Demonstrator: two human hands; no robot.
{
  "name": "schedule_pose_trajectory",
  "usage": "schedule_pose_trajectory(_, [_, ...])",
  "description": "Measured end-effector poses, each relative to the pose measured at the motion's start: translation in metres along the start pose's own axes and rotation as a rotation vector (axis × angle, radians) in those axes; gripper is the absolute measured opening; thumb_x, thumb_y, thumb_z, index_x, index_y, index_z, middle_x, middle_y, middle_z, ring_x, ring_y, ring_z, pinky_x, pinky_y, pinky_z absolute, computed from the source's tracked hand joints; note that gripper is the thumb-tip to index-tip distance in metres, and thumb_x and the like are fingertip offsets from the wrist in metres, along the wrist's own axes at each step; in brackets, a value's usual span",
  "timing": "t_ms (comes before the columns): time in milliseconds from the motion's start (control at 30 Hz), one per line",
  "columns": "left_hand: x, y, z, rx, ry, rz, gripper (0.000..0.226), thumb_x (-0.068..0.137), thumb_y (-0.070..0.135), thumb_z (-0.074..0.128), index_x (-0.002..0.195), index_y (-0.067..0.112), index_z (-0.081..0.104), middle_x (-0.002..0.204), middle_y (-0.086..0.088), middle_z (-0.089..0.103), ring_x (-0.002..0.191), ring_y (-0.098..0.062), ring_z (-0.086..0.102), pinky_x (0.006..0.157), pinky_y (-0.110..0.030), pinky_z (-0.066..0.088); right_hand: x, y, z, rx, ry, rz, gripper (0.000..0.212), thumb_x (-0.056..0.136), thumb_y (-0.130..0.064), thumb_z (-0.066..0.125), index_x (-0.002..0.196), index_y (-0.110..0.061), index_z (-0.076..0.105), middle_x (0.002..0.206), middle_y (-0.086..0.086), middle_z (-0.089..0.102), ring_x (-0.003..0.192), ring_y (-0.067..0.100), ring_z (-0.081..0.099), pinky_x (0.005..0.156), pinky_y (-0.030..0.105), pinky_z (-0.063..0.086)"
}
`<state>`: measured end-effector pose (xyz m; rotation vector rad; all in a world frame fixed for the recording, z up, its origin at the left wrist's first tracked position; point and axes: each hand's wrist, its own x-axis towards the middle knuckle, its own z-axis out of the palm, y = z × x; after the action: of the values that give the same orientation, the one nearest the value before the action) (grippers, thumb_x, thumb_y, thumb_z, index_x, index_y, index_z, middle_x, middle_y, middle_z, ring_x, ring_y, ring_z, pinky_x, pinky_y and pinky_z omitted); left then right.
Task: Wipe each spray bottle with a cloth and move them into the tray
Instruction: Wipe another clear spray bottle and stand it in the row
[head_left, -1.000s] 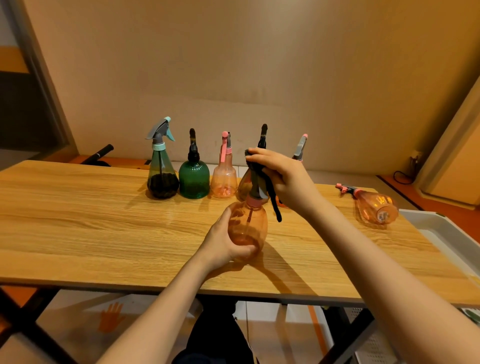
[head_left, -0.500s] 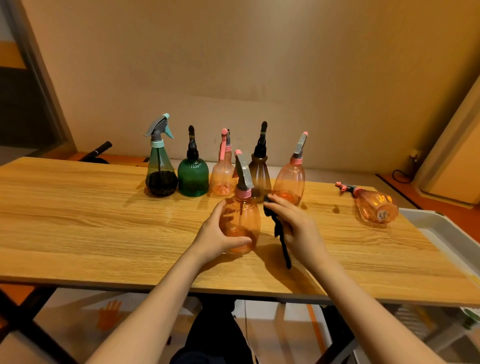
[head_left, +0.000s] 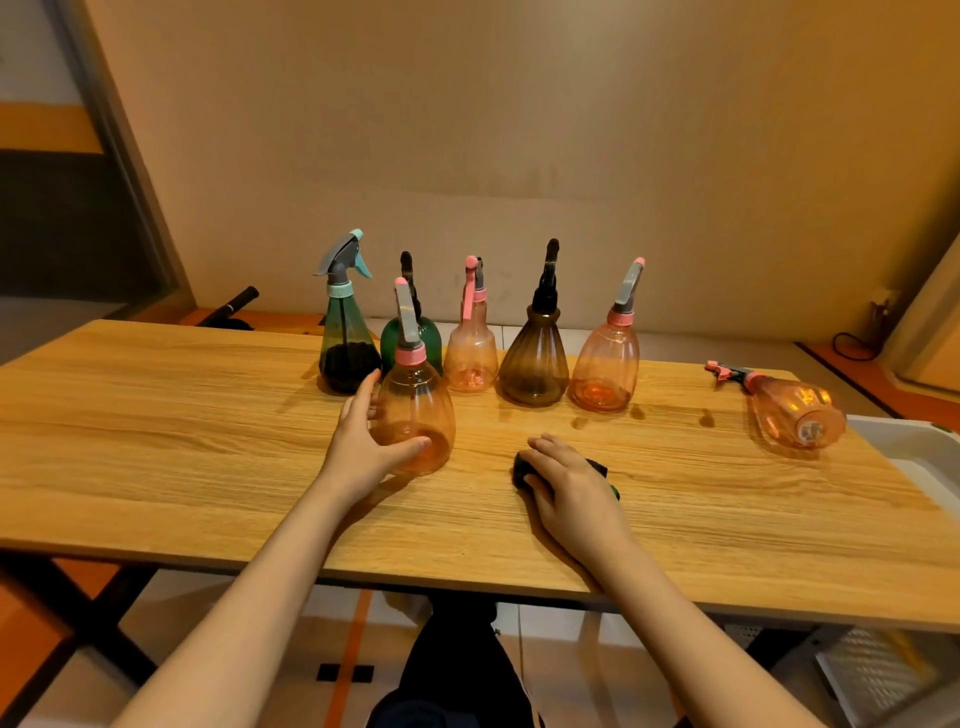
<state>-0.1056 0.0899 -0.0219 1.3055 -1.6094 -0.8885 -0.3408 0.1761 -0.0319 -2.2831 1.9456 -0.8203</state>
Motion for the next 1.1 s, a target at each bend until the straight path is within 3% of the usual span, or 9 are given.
schedule_pose_trajectory(133, [-0.001,0.000,-0.003,0.024,-0.045,0.037,0.093,0.077,0.012,0.078,0.149,0.027,0.023,0.150,-0.006,0.030,0.129,-0.016,0.036,0.100,-0.035,0.038,-0.001,-0.002,-0.001,-0.057,0.039,0.051,0.035,0.093,-0.019,0.054,0.127,-0.012,0.056,0.131,0.005,0.055,0.126,0.022,0.045,0.099,0.031,0.038])
schedule_pose_trajectory(233, [0.001,0.003,0.010,0.047,-0.055,0.051,0.103,0.071,0.021,0.084,0.151,0.027,0.019,0.153,-0.005,0.026,0.137,-0.022,0.030,0.107,-0.040,0.033,0.000,-0.002,-0.002,-0.046,0.007,0.047,0.036,0.093,-0.020,0.053,0.129,-0.014,0.054,0.132,0.001,0.054,0.126,0.019,0.044,0.098,0.029,0.037])
schedule_pose_trajectory(500, [0.003,0.002,0.005,0.032,0.141,-0.002,0.092,0.072,0.021,0.083,0.147,0.021,0.029,0.145,-0.008,0.043,0.132,-0.027,0.040,0.106,-0.044,0.037,-0.002,-0.001,-0.002,-0.024,-0.012,0.023,0.037,0.093,-0.022,0.054,0.130,-0.019,0.054,0.138,-0.001,0.048,0.132,0.015,0.039,0.104,0.028,0.033])
schedule_pose_trajectory(700, [0.011,-0.007,-0.026,0.056,0.271,-0.097,0.097,0.076,0.026,0.079,0.152,0.019,0.019,0.151,-0.010,0.036,0.138,-0.031,0.033,0.110,-0.046,0.030,0.012,-0.008,0.002,0.032,-0.072,0.018,0.037,0.096,-0.024,0.049,0.131,-0.015,0.052,0.137,0.001,0.050,0.129,0.016,0.042,0.107,0.026,0.028])
schedule_pose_trajectory(867, [0.003,-0.010,-0.025,0.177,0.326,-0.164,0.111,0.075,0.034,0.079,0.153,0.015,0.003,0.157,-0.014,0.016,0.142,-0.036,0.021,0.113,-0.052,0.027,0.019,-0.015,0.010,0.040,-0.083,-0.001,0.039,0.096,-0.029,0.049,0.132,-0.017,0.051,0.138,0.000,0.049,0.130,0.014,0.040,0.108,0.025,0.026])
schedule_pose_trajectory(1100, [0.004,-0.012,-0.030,0.152,0.341,-0.144,0.087,0.078,0.027,0.077,0.148,0.012,0.026,0.145,-0.015,0.039,0.131,-0.032,0.040,0.105,-0.045,0.038,0.016,-0.010,0.014,0.028,-0.060,-0.021,0.038,0.095,-0.027,0.049,0.133,-0.019,0.051,0.139,-0.002,0.048,0.132,0.013,0.037,0.106,0.024,0.028])
